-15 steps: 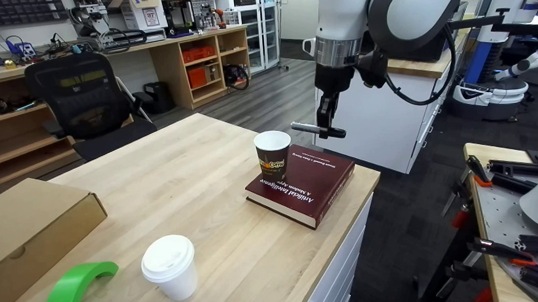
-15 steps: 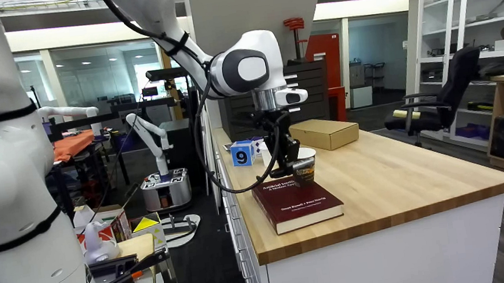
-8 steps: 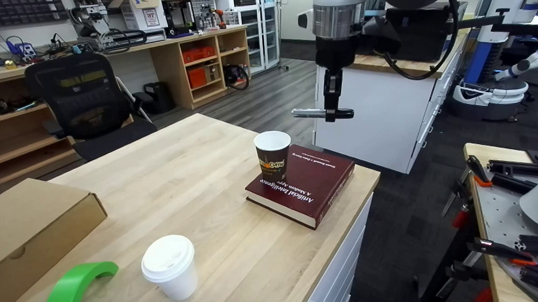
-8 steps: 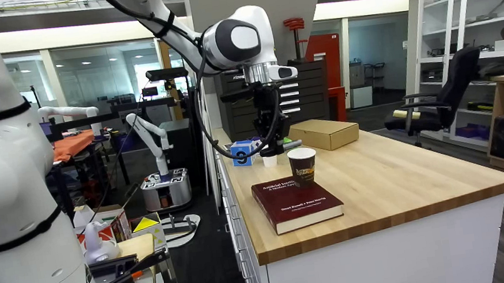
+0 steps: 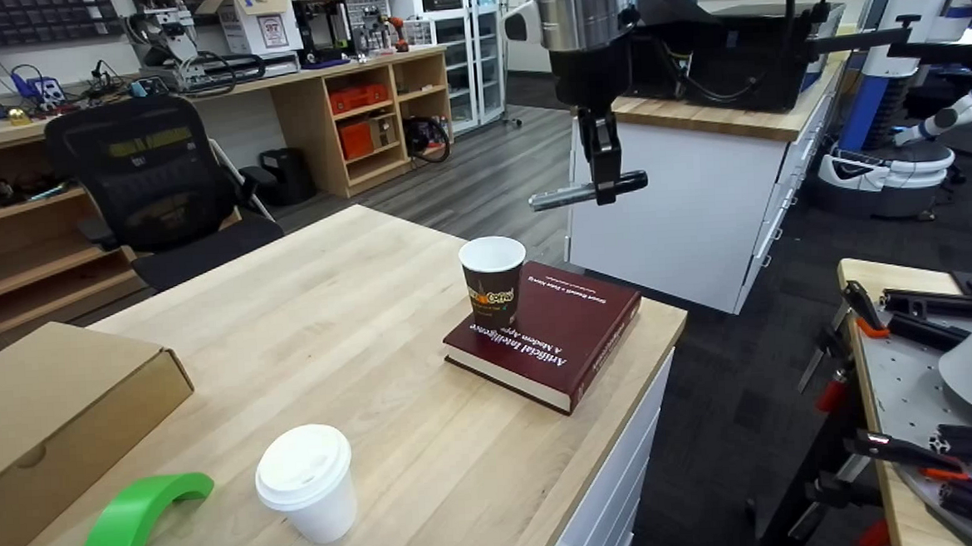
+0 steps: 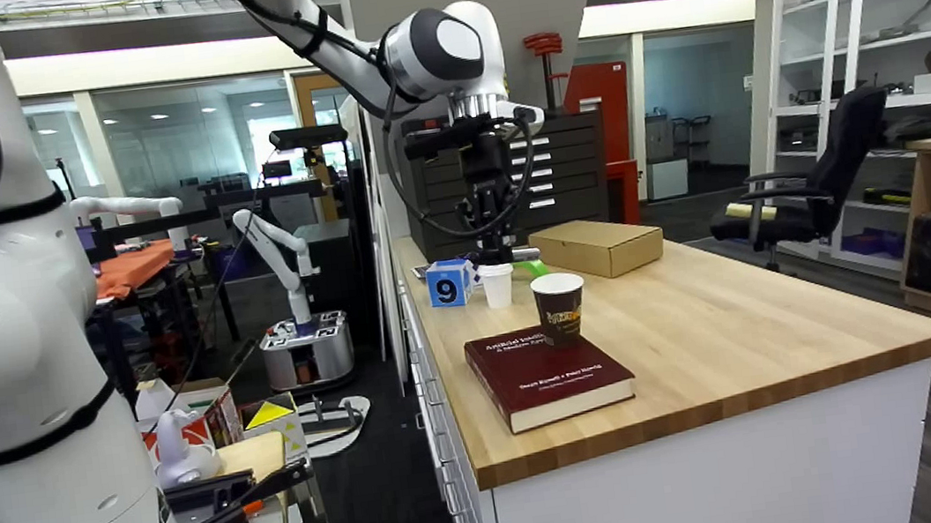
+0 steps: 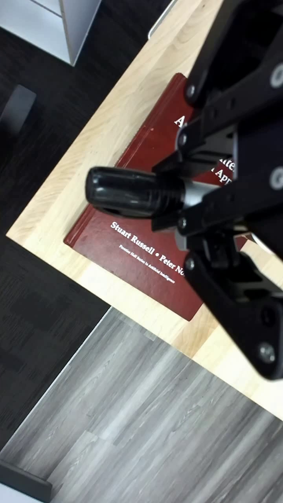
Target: Put the black marker in the brown cup
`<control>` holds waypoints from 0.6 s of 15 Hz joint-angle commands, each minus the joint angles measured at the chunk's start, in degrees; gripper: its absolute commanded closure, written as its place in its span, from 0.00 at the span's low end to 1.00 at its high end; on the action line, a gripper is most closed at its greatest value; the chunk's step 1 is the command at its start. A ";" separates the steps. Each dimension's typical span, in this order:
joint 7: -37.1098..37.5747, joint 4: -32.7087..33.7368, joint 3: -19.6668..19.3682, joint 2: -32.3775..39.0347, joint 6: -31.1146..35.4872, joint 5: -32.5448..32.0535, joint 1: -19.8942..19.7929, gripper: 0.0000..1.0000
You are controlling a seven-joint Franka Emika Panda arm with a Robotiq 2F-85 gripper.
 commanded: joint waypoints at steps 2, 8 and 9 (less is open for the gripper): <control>-2.23 9.24 0.81 7.10 -8.75 -4.70 1.62 0.93; -4.58 17.75 0.91 14.79 -14.41 -10.42 3.87 0.93; -4.97 19.04 0.89 15.92 -15.16 -11.11 4.25 0.93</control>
